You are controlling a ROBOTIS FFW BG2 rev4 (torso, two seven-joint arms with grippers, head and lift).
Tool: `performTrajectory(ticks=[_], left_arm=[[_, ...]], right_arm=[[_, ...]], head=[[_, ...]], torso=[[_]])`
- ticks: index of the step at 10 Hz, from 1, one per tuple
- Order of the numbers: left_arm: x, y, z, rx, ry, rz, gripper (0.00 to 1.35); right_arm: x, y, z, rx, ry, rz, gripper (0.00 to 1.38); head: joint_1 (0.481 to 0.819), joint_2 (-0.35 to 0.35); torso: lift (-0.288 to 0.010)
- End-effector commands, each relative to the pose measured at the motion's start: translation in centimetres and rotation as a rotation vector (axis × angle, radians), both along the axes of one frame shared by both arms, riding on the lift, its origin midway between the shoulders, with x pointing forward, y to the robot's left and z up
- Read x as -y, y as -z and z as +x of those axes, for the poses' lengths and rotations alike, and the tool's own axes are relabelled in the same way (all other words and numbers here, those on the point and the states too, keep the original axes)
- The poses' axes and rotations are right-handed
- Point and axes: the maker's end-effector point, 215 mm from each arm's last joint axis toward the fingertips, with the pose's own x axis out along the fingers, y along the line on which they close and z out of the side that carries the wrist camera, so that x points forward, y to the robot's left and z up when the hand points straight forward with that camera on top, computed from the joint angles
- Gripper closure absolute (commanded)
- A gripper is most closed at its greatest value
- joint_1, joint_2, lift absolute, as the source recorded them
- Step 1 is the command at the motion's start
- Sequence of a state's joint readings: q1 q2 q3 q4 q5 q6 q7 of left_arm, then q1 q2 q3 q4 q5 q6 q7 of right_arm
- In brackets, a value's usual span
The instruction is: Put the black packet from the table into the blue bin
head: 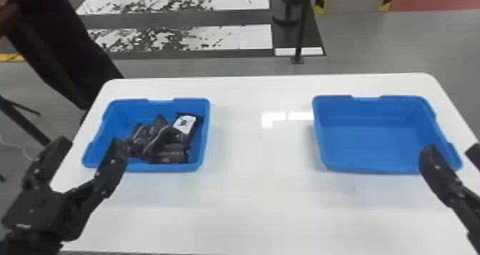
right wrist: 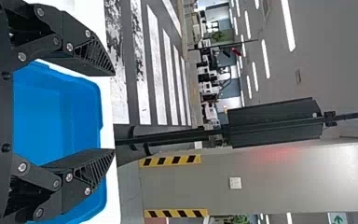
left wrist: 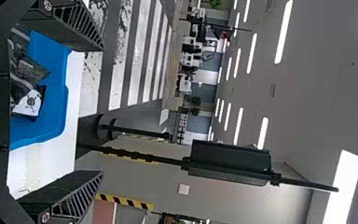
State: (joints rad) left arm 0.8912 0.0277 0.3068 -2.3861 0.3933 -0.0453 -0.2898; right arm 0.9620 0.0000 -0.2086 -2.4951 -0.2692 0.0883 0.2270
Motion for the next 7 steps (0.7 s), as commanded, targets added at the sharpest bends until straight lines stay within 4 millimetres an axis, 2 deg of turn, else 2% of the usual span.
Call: performTrajectory(ticks=[1,7], left_arm=[[0.10,0.02,0.03,-0.001,0.003,-0.006,0.09],[0.56,0.06,0.10,-0.002,0.014,-0.022,0.09]], right_arm=[[0.04,-0.07,0.06,0.002,0.001,0.000,0.48],[0.04,-0.07,0.06,0.002,0.001,0.000,0.48]], head=[[0.695,0.074],[0.695,0.064]], torso=[[-0.110],[-0.110]])
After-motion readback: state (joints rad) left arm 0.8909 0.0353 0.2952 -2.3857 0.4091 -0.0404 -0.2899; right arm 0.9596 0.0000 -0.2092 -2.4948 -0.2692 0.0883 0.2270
